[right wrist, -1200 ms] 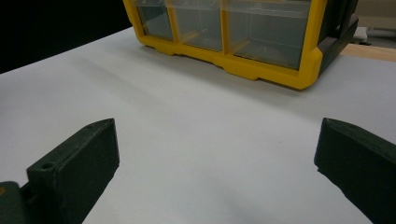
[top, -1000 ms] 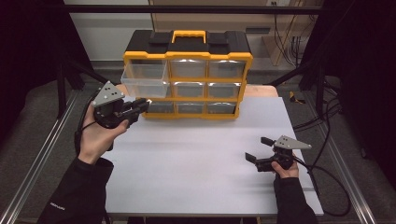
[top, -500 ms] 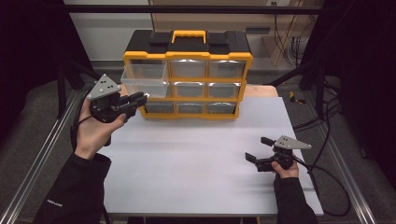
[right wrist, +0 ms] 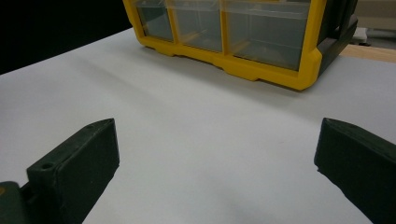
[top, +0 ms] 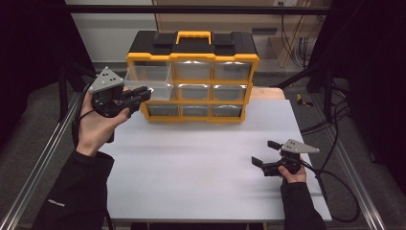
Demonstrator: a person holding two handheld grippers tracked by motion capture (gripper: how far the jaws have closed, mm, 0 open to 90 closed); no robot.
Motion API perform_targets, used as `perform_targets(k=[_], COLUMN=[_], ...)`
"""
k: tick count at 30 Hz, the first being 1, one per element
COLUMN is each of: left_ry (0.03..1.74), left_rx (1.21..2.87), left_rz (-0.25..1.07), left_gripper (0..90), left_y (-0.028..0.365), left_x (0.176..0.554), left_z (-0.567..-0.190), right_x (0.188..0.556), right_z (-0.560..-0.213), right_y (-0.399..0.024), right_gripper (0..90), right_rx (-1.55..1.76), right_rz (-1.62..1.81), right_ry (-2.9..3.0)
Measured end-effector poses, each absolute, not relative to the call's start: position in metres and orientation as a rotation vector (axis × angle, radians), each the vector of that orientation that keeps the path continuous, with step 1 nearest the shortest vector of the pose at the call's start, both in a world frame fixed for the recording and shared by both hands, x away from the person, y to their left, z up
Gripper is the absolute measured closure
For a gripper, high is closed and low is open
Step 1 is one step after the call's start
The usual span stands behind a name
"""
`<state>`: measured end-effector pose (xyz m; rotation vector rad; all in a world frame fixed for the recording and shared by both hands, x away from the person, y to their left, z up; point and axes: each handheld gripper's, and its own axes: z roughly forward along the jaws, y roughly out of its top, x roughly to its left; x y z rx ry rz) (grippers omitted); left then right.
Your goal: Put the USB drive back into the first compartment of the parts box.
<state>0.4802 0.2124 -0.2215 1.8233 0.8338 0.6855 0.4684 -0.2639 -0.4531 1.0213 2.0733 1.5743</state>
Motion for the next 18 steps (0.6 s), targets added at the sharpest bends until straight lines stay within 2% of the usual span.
perform_targets(k=[18], left_ry=[0.849], left_rx=[1.812], left_rz=[0.7], left_gripper=[78.9], left_y=[0.21], left_x=[0.491], left_z=[-0.208], right_x=[0.469], right_z=[-0.453], right_y=[-0.264], right_gripper=[0.6], right_rx=[1.022], right_rz=[1.571], right_ry=[2.075])
